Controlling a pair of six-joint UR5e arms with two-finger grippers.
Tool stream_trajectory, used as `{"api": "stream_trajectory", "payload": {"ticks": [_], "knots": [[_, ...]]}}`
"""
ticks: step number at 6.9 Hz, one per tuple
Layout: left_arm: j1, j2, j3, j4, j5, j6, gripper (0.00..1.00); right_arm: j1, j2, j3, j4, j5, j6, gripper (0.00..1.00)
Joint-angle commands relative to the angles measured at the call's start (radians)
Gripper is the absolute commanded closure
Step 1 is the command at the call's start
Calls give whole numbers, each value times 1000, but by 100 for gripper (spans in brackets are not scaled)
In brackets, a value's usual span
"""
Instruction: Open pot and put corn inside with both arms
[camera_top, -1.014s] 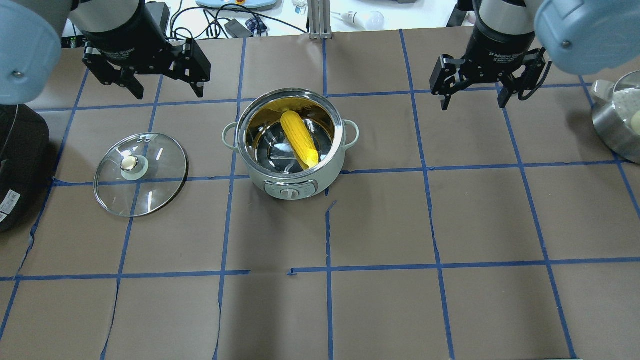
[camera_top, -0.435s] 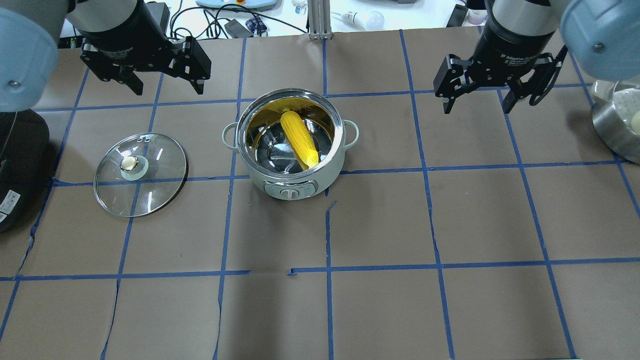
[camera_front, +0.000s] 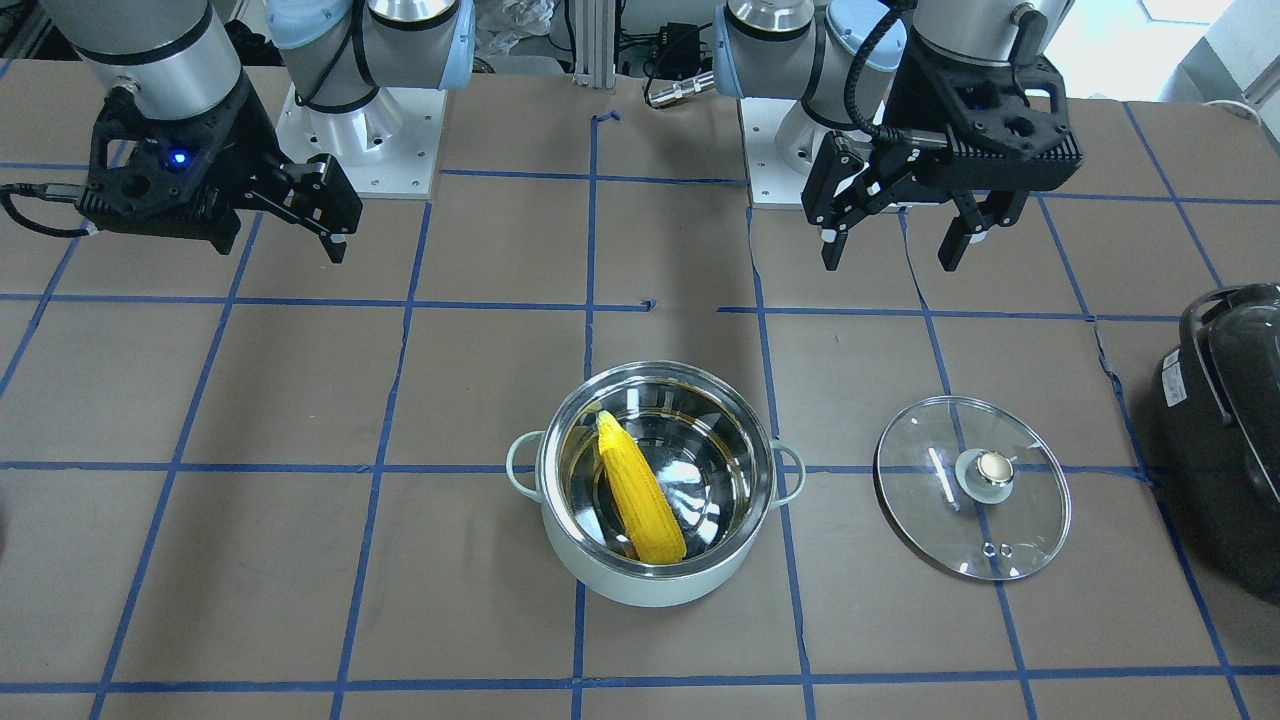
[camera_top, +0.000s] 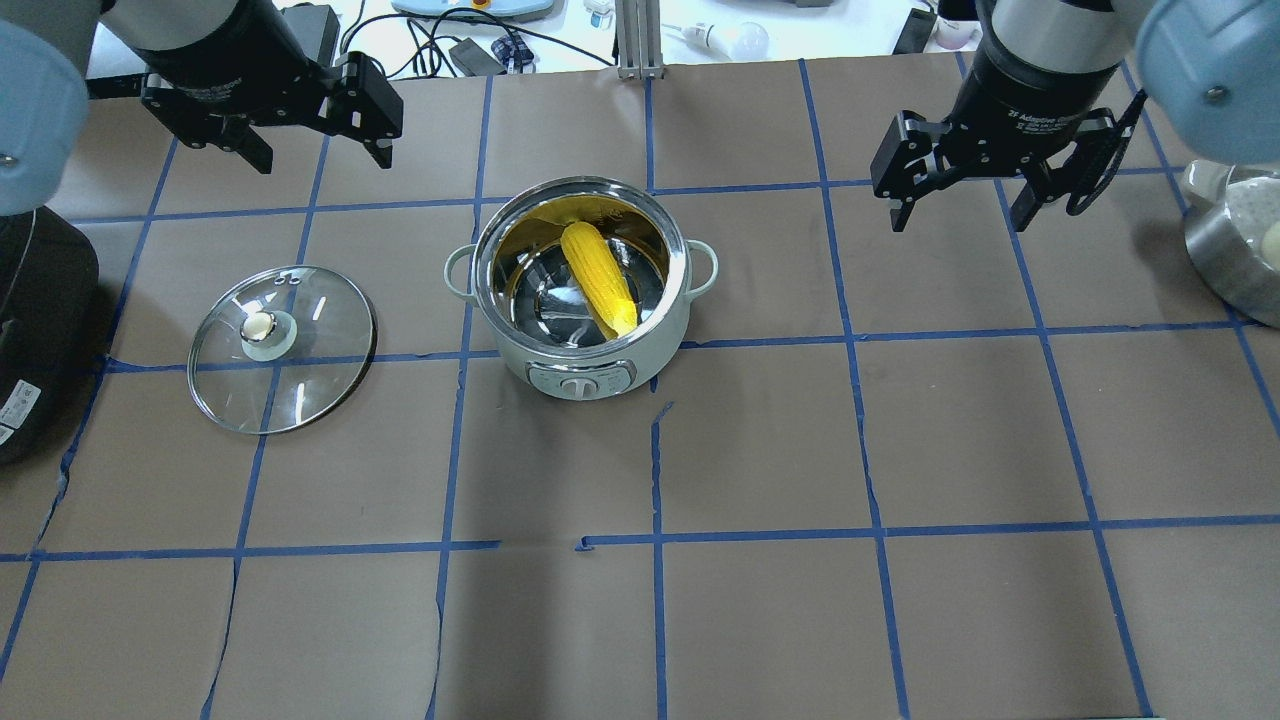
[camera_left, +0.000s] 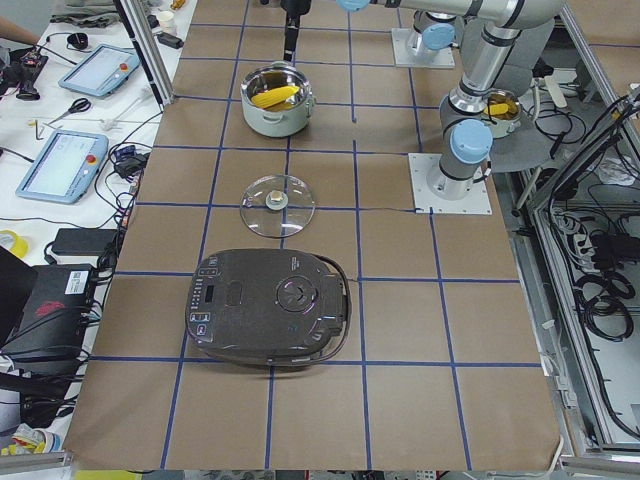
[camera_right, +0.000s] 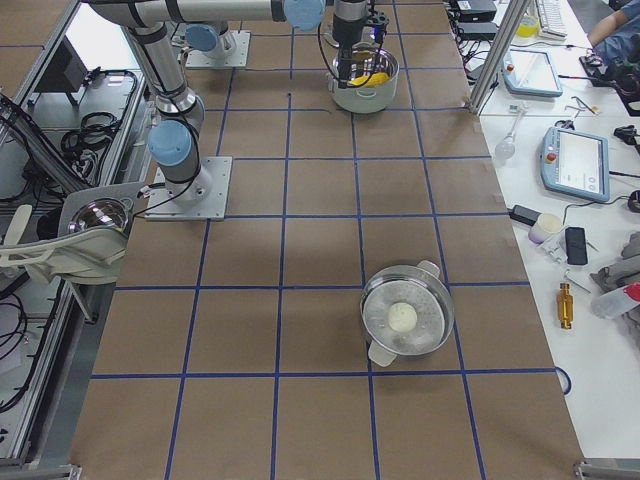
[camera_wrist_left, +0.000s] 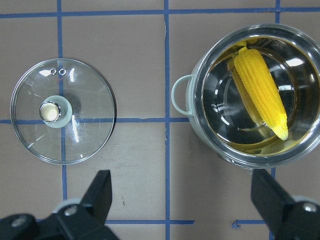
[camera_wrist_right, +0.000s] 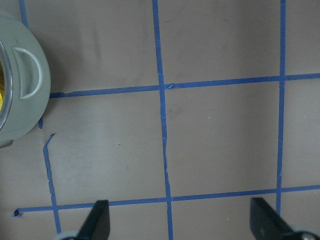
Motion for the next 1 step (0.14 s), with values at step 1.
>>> {"api": "stream_trajectory", "payload": {"ticks": [1], "knots": [[2,4,-1,-21,2,3,0,0,0,0,2,0,0,0]]}}
